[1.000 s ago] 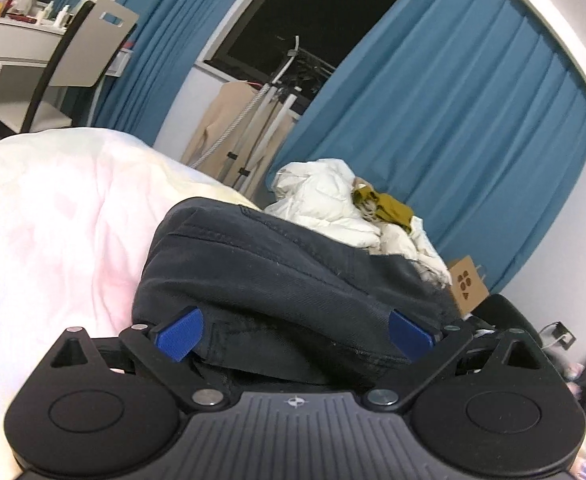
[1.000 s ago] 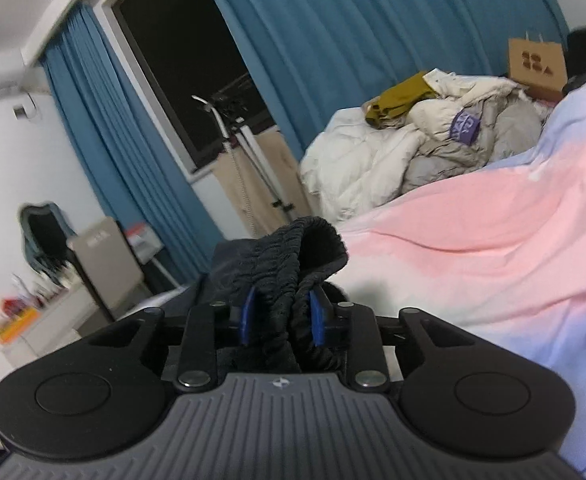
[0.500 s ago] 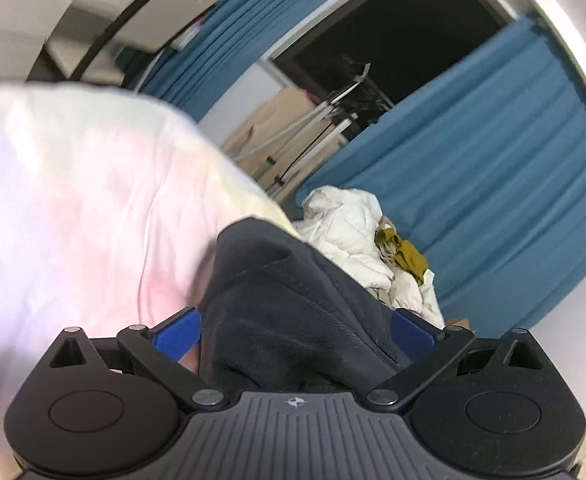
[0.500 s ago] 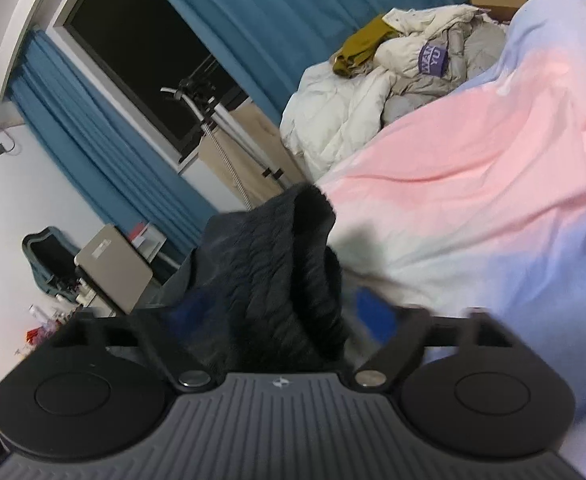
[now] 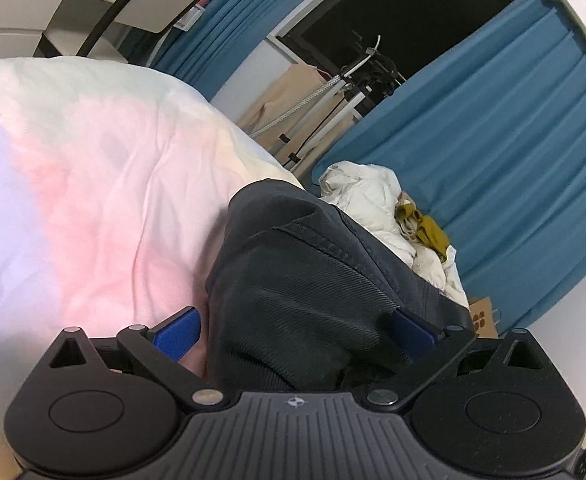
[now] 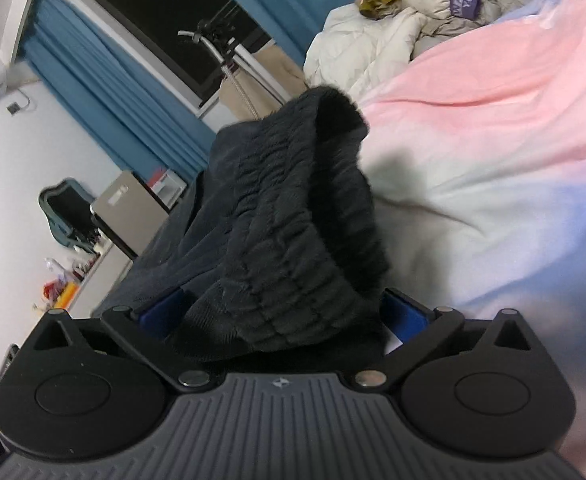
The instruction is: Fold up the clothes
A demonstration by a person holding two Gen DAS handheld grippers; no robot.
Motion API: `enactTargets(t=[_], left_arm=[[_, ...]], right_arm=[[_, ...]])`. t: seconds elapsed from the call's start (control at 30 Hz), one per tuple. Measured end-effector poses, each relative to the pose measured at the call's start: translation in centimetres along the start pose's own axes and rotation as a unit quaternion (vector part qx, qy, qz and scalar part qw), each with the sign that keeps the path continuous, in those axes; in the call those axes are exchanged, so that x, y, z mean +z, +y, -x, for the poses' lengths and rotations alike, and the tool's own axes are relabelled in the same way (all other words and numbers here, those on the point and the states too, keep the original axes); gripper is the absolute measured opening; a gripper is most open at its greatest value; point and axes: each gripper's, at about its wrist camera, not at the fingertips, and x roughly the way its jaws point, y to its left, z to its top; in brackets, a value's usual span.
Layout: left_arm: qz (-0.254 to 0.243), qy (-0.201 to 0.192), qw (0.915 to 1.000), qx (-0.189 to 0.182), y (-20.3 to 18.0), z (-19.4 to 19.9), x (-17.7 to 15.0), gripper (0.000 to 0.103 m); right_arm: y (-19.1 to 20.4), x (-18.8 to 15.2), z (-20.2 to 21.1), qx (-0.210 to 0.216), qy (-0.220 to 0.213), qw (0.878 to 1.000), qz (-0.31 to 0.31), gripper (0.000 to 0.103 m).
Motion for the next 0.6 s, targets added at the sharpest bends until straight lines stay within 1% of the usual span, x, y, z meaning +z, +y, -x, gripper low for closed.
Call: enactTargets(t=[0.13,0.2,0.3,0.37,0.5,0.6], left_arm=[[0.011,0.001,0.9999,-0.005,0.4,-0.5,-0.2,0.103],[0.014,0.0,0.9999,-0.007,0.2,-1.2,0.1,0.103],[0.009,-0.002,0.9999,-0.007,-0.2,-1.8,0.2,0.103],[0.013,-0.004,0.9999,-0.006,-0.1,-2.0,0.1,0.103],[0.027,-0.006,0.9995,-0.014,0.1,-2.2,0.0,0.103],[0.028,-0.009,0.9994,-0.02,0.0,-2.3,-0.1,0.103]], right_arm=[[0.0,0.3,-1.4,0.007,-0.001,1.0,-0.009,0.103],[-0.2,0.7,-1.8,0.021,-0.001,1.0,-0.02,0.103],[-0.6,1.2,-2.3,0.07,-0.002,0.996,-0.051,0.103],[-0.8,1.1,-2.2,0.095,-0.011,0.993,-0.067,0.103],[-2.5,1.1,-1.7,0.149,-0.026,0.981,-0.121,0.103],[-3.8,1.2,-1.4,0.164,-0.029,0.975,-0.147,0.103]])
